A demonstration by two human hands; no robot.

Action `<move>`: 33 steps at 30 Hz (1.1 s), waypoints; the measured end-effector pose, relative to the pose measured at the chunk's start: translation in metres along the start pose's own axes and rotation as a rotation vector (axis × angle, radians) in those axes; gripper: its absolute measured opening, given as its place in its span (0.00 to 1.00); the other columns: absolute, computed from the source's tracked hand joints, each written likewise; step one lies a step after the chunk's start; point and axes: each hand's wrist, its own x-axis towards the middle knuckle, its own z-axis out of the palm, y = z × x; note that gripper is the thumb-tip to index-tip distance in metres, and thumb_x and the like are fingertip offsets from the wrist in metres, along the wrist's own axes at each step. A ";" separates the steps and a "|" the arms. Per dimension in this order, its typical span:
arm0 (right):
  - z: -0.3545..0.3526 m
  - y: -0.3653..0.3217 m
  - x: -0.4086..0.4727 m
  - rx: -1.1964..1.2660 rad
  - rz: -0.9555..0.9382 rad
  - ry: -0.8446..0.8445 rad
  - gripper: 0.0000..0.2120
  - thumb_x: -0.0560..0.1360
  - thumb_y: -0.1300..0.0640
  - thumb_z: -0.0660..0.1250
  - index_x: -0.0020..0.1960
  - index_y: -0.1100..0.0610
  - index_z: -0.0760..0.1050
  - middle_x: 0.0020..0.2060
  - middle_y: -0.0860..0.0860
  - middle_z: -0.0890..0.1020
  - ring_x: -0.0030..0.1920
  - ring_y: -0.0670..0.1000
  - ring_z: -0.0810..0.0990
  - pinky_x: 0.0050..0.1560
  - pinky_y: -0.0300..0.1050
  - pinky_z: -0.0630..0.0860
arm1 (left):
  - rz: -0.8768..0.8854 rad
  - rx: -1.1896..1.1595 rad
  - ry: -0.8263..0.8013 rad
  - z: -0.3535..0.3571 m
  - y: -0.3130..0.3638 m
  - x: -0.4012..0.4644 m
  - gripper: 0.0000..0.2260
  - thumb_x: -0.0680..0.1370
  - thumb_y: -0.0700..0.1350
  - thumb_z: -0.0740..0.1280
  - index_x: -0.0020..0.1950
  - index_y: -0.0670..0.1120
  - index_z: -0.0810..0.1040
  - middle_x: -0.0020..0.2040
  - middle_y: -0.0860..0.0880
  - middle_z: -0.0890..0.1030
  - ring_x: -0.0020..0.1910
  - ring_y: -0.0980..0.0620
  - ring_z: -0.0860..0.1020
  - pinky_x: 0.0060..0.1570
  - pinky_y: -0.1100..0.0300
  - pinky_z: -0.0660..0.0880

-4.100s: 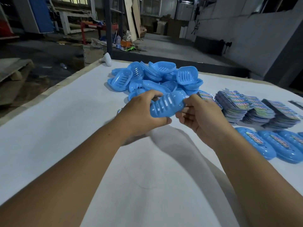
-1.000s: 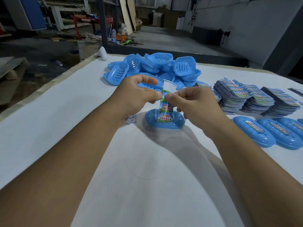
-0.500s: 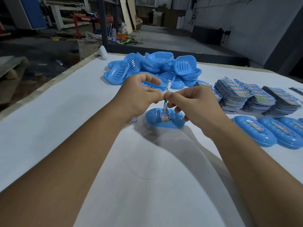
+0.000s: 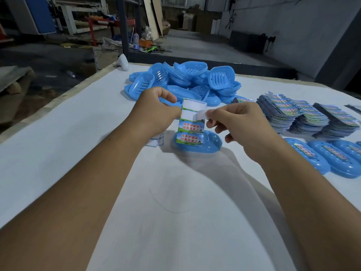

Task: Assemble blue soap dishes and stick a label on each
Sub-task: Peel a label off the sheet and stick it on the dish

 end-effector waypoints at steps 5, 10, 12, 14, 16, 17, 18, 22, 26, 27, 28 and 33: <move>-0.005 0.000 0.002 0.036 0.067 0.026 0.12 0.72 0.52 0.74 0.41 0.62 0.84 0.36 0.50 0.87 0.31 0.44 0.78 0.26 0.36 0.72 | -0.037 0.153 0.065 -0.006 -0.010 0.009 0.08 0.73 0.44 0.72 0.44 0.54 0.74 0.46 0.51 0.82 0.38 0.55 0.77 0.32 0.60 0.69; -0.005 -0.001 0.000 0.040 0.123 0.032 0.10 0.70 0.52 0.73 0.37 0.59 0.82 0.34 0.48 0.85 0.30 0.44 0.76 0.26 0.34 0.70 | -0.065 0.243 0.111 -0.010 -0.017 0.011 0.05 0.74 0.44 0.69 0.44 0.53 0.75 0.42 0.54 0.78 0.42 0.55 0.78 0.34 0.60 0.71; -0.005 -0.002 -0.001 0.036 0.126 0.036 0.07 0.70 0.52 0.73 0.37 0.55 0.82 0.33 0.48 0.85 0.30 0.43 0.75 0.25 0.33 0.69 | -0.076 0.274 0.138 -0.012 -0.019 0.011 0.04 0.74 0.43 0.68 0.43 0.52 0.75 0.41 0.53 0.77 0.41 0.54 0.77 0.35 0.59 0.72; -0.004 -0.003 -0.001 0.029 0.131 0.047 0.08 0.70 0.51 0.73 0.36 0.54 0.81 0.33 0.48 0.85 0.29 0.43 0.76 0.25 0.34 0.69 | -0.087 0.356 0.164 -0.016 -0.020 0.011 0.04 0.75 0.42 0.67 0.43 0.50 0.75 0.40 0.53 0.76 0.39 0.54 0.75 0.35 0.58 0.71; -0.004 -0.003 -0.001 0.001 0.143 0.057 0.09 0.70 0.50 0.74 0.35 0.54 0.81 0.33 0.47 0.85 0.29 0.43 0.76 0.26 0.35 0.69 | -0.113 0.499 0.146 -0.021 -0.021 0.012 0.02 0.76 0.42 0.66 0.48 0.48 0.76 0.40 0.51 0.76 0.38 0.54 0.74 0.33 0.58 0.69; -0.003 -0.003 -0.001 -0.012 0.148 0.057 0.09 0.70 0.50 0.74 0.35 0.54 0.82 0.33 0.47 0.85 0.28 0.42 0.76 0.26 0.35 0.69 | -0.129 0.586 0.119 -0.023 -0.021 0.012 0.05 0.77 0.43 0.66 0.53 0.48 0.76 0.42 0.50 0.77 0.39 0.53 0.75 0.33 0.58 0.68; -0.002 -0.003 -0.001 -0.019 0.149 0.055 0.10 0.70 0.50 0.74 0.38 0.57 0.83 0.33 0.47 0.85 0.28 0.42 0.77 0.25 0.34 0.69 | -0.148 0.677 0.093 -0.024 -0.021 0.011 0.09 0.77 0.45 0.66 0.56 0.47 0.76 0.44 0.48 0.79 0.40 0.51 0.76 0.34 0.57 0.69; 0.001 -0.003 -0.001 -0.035 0.149 0.048 0.14 0.70 0.51 0.74 0.44 0.64 0.83 0.31 0.47 0.84 0.27 0.42 0.76 0.22 0.32 0.68 | -0.159 0.949 0.103 -0.027 -0.022 0.010 0.12 0.78 0.48 0.68 0.59 0.48 0.75 0.46 0.47 0.79 0.40 0.50 0.75 0.31 0.57 0.65; 0.003 -0.002 -0.002 -0.040 0.134 0.041 0.11 0.70 0.52 0.74 0.40 0.61 0.83 0.29 0.46 0.82 0.27 0.42 0.75 0.22 0.33 0.67 | -0.169 1.081 0.120 -0.027 -0.023 0.010 0.11 0.78 0.51 0.68 0.58 0.48 0.76 0.44 0.47 0.78 0.35 0.51 0.72 0.28 0.58 0.62; 0.004 -0.002 -0.002 -0.040 0.126 0.045 0.09 0.70 0.53 0.74 0.38 0.59 0.82 0.29 0.47 0.82 0.27 0.42 0.75 0.22 0.34 0.67 | -0.155 1.066 0.126 -0.027 -0.023 0.010 0.11 0.78 0.52 0.68 0.57 0.49 0.77 0.44 0.47 0.79 0.35 0.51 0.73 0.29 0.58 0.62; 0.005 -0.002 -0.002 -0.041 0.117 0.053 0.09 0.70 0.53 0.74 0.36 0.58 0.81 0.28 0.47 0.82 0.27 0.42 0.74 0.23 0.34 0.67 | -0.124 1.004 0.135 -0.026 -0.022 0.009 0.10 0.78 0.51 0.69 0.56 0.49 0.79 0.45 0.48 0.80 0.37 0.50 0.75 0.30 0.57 0.64; 0.010 -0.001 -0.001 -0.104 0.056 0.124 0.10 0.69 0.54 0.73 0.32 0.58 0.80 0.28 0.47 0.82 0.27 0.44 0.72 0.24 0.36 0.67 | 0.083 0.289 -0.064 -0.009 -0.006 -0.002 0.06 0.73 0.48 0.72 0.41 0.46 0.86 0.38 0.48 0.85 0.37 0.57 0.79 0.39 0.59 0.76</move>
